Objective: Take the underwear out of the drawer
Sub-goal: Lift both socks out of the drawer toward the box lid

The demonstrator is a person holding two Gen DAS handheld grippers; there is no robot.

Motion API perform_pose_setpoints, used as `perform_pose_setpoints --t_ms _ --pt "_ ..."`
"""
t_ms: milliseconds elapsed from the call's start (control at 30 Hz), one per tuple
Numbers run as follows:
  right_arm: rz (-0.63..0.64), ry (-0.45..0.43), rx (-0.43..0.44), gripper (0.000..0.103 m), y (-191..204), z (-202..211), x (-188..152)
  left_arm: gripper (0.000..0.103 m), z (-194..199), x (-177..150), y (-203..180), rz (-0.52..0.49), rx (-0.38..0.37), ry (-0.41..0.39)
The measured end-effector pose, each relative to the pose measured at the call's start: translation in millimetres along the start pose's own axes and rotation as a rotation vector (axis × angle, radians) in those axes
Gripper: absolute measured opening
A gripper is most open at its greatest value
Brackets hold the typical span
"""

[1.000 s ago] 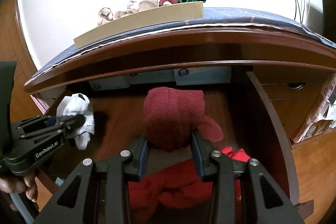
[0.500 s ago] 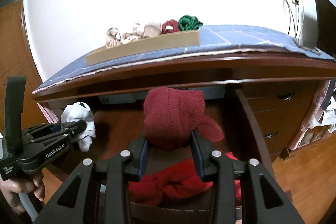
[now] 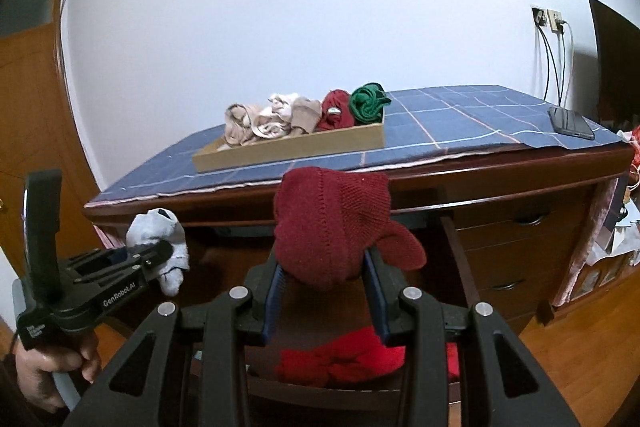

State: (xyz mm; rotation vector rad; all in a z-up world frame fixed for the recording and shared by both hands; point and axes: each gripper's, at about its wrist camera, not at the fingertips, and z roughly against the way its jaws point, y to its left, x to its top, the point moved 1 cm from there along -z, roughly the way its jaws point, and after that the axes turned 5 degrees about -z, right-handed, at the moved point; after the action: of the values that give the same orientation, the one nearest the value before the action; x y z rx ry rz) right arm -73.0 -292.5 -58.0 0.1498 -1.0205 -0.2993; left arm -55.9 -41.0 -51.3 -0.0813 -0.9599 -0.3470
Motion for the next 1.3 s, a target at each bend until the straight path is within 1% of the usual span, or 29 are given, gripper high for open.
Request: perform_pose_setpoints --t_ms 200,467,733,1300 --pt "0.009 -0.02 0.02 0.039 7.1 9.1 4.2 0.021 16.5 4.9 -2.2 -0.015 0.016 -0.05" --pt "0.046 -0.062 0.019 0.039 17.1 17.8 9.1 0.021 27.0 11.6 -1.1 -0.009 0.013 -0.086" --pt "0.048 -0.083 0.025 0.039 18.4 22.6 16.5 0.021 35.4 20.3 0.9 -0.01 0.016 -0.117" --pt "0.067 -0.117 0.044 0.039 29.0 25.6 34.2 0.021 40.6 35.0 -2.5 -0.018 0.012 -0.145"
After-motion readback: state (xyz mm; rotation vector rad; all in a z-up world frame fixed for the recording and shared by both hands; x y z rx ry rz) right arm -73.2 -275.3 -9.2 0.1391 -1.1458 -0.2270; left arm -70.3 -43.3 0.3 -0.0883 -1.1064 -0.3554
